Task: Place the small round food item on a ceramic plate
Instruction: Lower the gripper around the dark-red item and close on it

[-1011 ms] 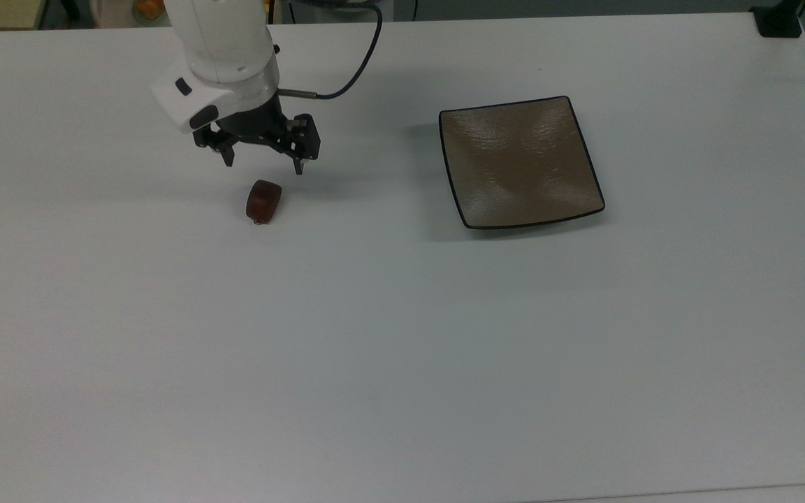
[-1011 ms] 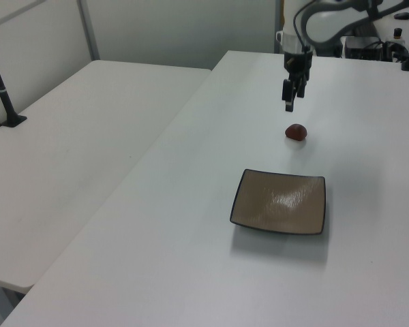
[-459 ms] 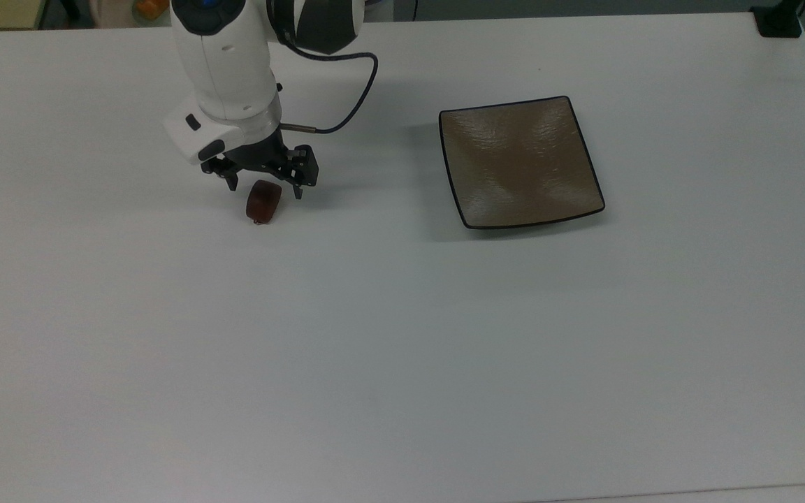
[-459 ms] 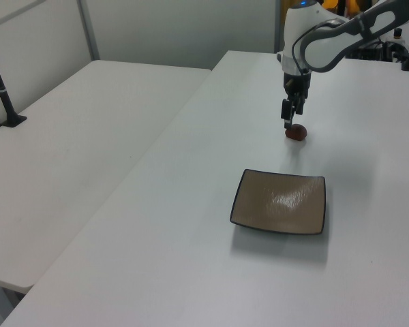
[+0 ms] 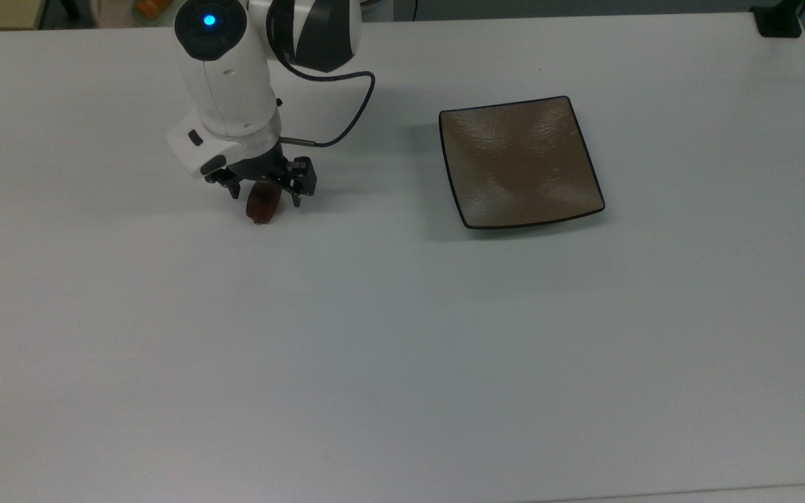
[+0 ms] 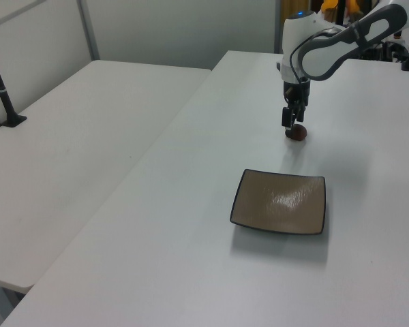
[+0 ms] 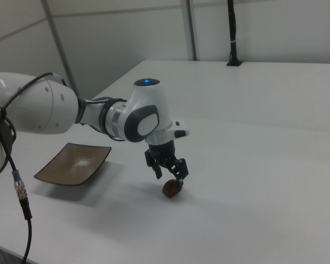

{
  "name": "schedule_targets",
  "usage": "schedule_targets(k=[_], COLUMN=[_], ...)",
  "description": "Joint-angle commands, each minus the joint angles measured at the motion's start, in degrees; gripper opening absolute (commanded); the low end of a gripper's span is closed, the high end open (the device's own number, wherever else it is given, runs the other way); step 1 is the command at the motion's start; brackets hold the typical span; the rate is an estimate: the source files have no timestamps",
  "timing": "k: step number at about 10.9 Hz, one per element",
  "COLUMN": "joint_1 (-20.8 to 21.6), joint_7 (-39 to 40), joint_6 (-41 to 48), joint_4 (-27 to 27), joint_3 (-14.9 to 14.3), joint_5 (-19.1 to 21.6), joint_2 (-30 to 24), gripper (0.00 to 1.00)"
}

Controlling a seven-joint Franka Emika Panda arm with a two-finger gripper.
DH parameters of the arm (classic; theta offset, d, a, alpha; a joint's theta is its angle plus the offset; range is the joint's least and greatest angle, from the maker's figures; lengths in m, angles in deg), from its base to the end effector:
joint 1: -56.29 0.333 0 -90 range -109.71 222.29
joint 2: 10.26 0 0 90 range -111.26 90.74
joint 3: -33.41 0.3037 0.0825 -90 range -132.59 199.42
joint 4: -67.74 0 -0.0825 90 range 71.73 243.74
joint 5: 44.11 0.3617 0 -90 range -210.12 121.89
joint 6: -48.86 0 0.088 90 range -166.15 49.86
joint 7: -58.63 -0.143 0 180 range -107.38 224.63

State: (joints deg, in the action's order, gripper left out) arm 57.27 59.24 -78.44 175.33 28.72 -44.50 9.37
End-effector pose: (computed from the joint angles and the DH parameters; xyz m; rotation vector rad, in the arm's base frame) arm 0.6047 -0.0378 0.2960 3.1078 -0.0703 0.0019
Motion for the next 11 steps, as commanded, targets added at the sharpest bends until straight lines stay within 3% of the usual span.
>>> schedule_targets(k=[1,6,9,11], joint_1=[-0.1,-0.1,-0.54,-0.54], joint_7=[-0.26,-0.09,-0.09,0.18], joint_6=[-4.53,-4.63,-4.54,-3.84], joint_4=[2.36,3.06,3.24,2.8], joint_3=[-0.15,-0.23,-0.15,-0.23], joint_5=[-0.49,-0.49,-0.49,-0.49], joint_2=[0.15,0.41,0.41,0.15], gripper=[0.82,0.52,0.17,0.1])
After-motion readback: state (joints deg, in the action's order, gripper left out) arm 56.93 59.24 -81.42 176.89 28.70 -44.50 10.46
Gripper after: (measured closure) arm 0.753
